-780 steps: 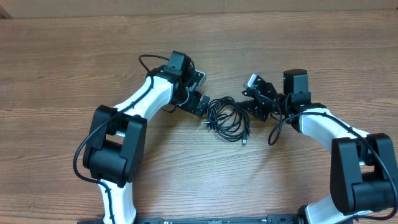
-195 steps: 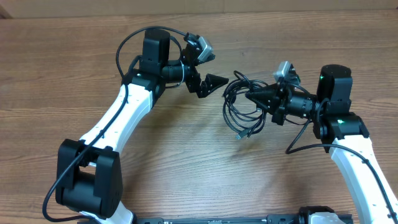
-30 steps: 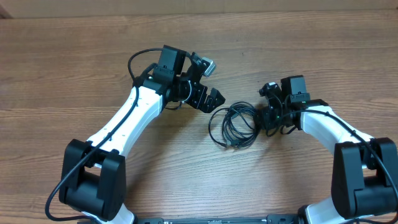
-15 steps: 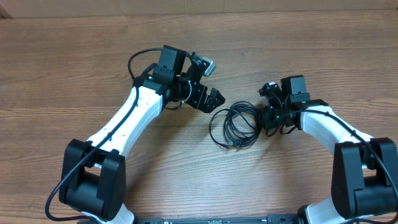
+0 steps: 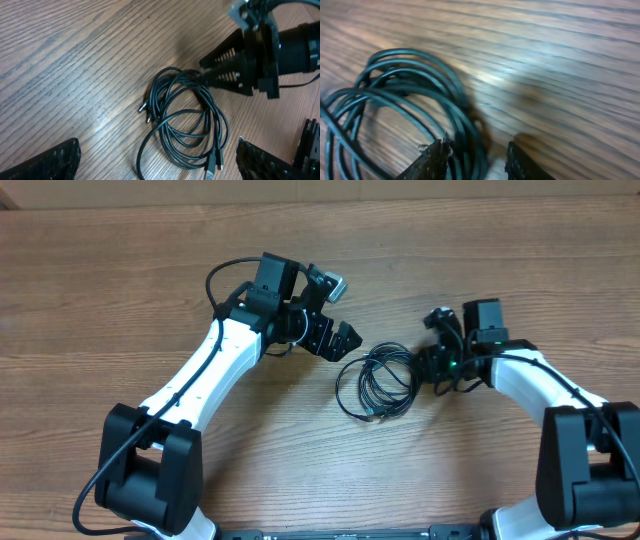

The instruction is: Untangle cables

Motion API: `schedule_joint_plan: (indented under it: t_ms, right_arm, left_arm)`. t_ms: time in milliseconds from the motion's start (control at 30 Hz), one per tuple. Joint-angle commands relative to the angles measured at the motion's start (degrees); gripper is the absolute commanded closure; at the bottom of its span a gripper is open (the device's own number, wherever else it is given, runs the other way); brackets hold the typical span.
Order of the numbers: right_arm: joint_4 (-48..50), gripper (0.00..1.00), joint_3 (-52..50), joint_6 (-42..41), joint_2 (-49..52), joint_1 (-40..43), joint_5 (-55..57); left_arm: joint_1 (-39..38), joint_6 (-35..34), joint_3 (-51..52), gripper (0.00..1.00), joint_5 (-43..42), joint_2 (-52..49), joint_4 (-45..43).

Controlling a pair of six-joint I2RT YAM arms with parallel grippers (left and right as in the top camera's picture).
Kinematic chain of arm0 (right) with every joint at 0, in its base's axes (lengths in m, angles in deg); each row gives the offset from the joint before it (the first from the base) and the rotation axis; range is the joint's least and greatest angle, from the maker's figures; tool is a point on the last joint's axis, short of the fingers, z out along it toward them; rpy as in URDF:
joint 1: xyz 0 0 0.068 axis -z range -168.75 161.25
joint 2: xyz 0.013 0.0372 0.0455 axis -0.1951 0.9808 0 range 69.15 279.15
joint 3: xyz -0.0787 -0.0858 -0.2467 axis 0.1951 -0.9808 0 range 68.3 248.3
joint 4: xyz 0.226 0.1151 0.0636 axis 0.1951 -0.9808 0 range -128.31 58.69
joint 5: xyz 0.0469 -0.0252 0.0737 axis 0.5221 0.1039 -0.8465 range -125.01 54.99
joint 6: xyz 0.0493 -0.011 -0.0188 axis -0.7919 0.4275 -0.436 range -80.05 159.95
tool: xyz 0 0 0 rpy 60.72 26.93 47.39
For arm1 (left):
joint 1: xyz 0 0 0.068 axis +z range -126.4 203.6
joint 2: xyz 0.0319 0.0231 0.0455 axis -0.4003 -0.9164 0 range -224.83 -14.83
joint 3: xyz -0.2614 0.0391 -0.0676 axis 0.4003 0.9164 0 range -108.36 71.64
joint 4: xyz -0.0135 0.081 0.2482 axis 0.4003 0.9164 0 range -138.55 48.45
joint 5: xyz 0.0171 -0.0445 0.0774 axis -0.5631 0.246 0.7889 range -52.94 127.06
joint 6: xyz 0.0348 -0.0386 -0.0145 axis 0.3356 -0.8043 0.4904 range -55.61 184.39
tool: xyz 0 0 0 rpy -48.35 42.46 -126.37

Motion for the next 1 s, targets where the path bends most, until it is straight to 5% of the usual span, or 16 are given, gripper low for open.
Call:
schedule_joint_plan:
  t_ms: [0,200,967]
  right_arm:
    - [0.3,0.62,-0.2,-1.2,0.5,2.9,-1.8]
    - [-1.4,0.53,-0.2,1.4,0.5,4.2,-2.9]
    - [-2.9,0.54,-1.0,6.6,0.5,3.2,-3.0]
  left_arm:
    - [0.1,-0.1,-0.7,0.00,-0.8,1.0,0.2]
    - [0.1,-0.1,-0.7,0.00,-0.8,1.0,0.2]
    - [0.1,-0.1,-0.7,0.01,-0.8,1.0,0.2]
